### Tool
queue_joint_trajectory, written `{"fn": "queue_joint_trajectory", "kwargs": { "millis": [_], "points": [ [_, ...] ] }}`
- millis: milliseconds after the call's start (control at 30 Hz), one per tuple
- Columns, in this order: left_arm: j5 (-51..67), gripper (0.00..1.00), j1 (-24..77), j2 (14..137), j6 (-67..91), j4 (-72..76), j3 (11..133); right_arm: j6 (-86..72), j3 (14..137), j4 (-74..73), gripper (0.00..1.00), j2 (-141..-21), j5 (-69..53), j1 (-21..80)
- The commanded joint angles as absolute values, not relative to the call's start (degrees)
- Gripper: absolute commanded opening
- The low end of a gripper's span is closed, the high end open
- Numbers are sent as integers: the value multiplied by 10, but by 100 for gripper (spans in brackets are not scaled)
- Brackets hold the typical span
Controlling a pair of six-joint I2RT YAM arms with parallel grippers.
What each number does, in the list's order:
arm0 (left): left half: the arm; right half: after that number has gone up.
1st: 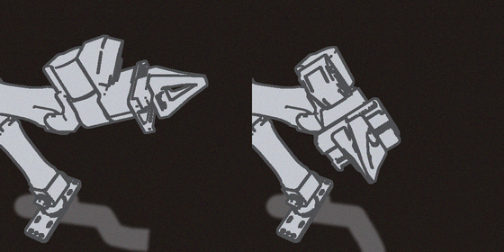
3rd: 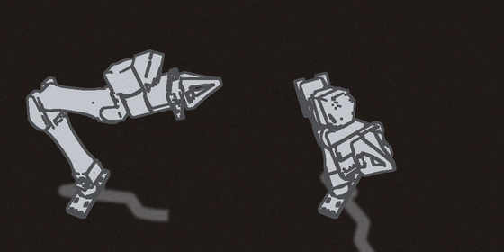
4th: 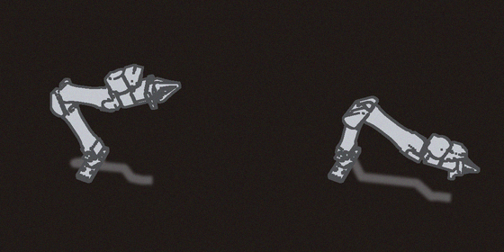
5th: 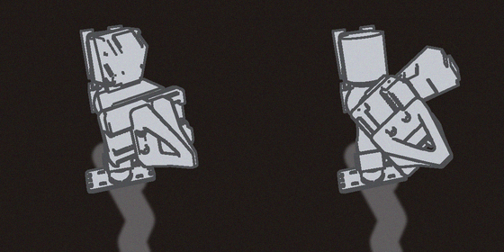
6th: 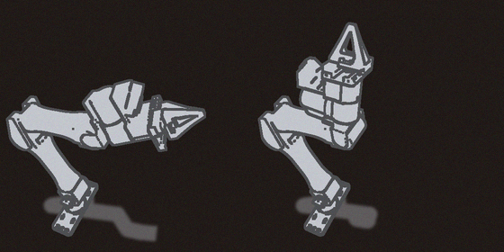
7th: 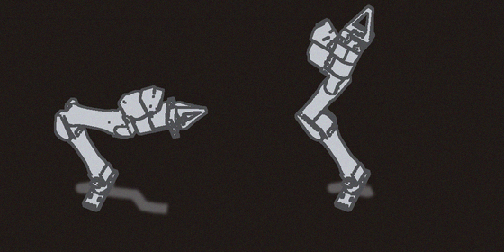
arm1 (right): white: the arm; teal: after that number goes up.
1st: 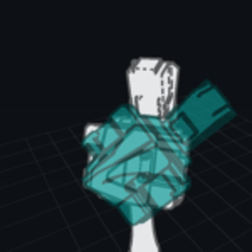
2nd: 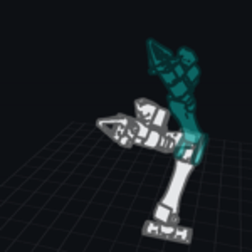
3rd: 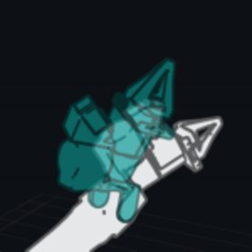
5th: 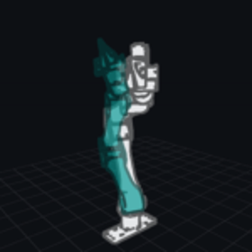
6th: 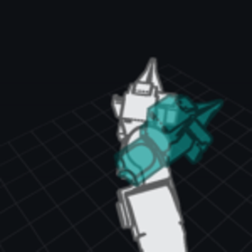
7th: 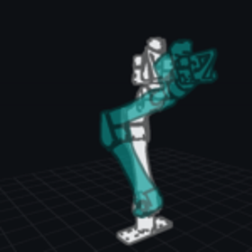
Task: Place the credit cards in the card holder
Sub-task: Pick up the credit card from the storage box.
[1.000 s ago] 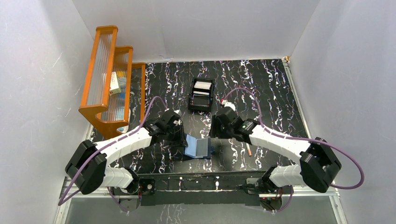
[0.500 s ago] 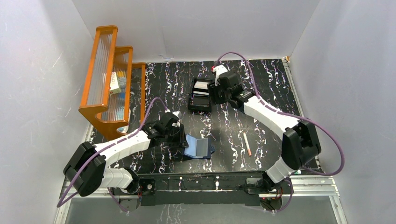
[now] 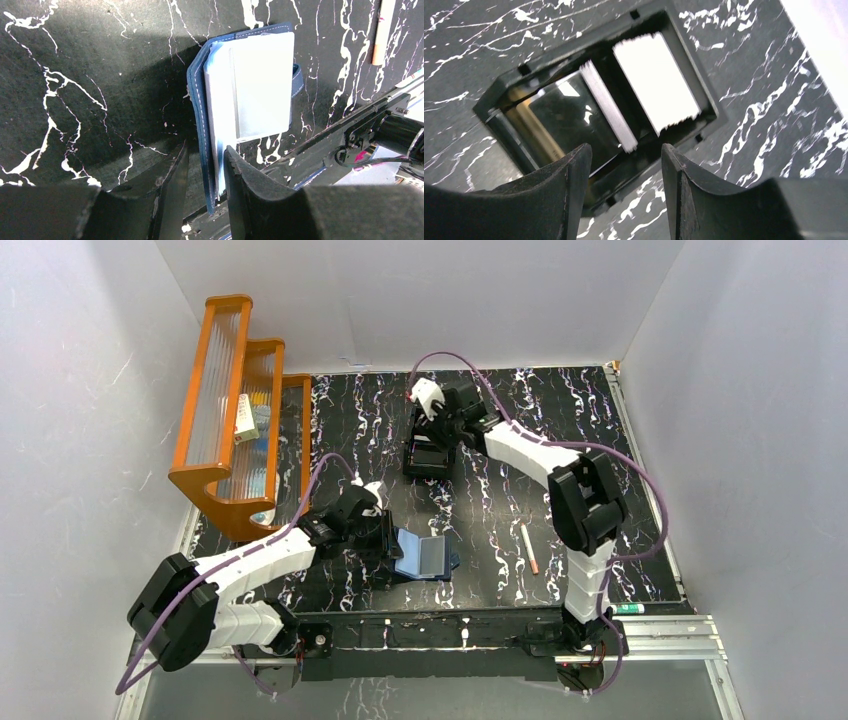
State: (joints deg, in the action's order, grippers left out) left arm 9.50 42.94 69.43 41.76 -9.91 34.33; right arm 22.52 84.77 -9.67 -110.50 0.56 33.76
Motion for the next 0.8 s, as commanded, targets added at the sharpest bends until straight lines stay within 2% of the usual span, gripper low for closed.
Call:
{"fn": "queue_joint_trajectory", "kwargs": {
  "millis": [0,233,767],
  "points": [
    [102,31,431,676,407,-85,343,322,914,-88,61,-1144,-8,337],
    [111,31,431,683,407,-81,345,409,884,-43,60,-1160,-24,337],
    [99,31,432,654,417,-100,341,447,910,-32,66,-1213,-24,337]
  ]
}}
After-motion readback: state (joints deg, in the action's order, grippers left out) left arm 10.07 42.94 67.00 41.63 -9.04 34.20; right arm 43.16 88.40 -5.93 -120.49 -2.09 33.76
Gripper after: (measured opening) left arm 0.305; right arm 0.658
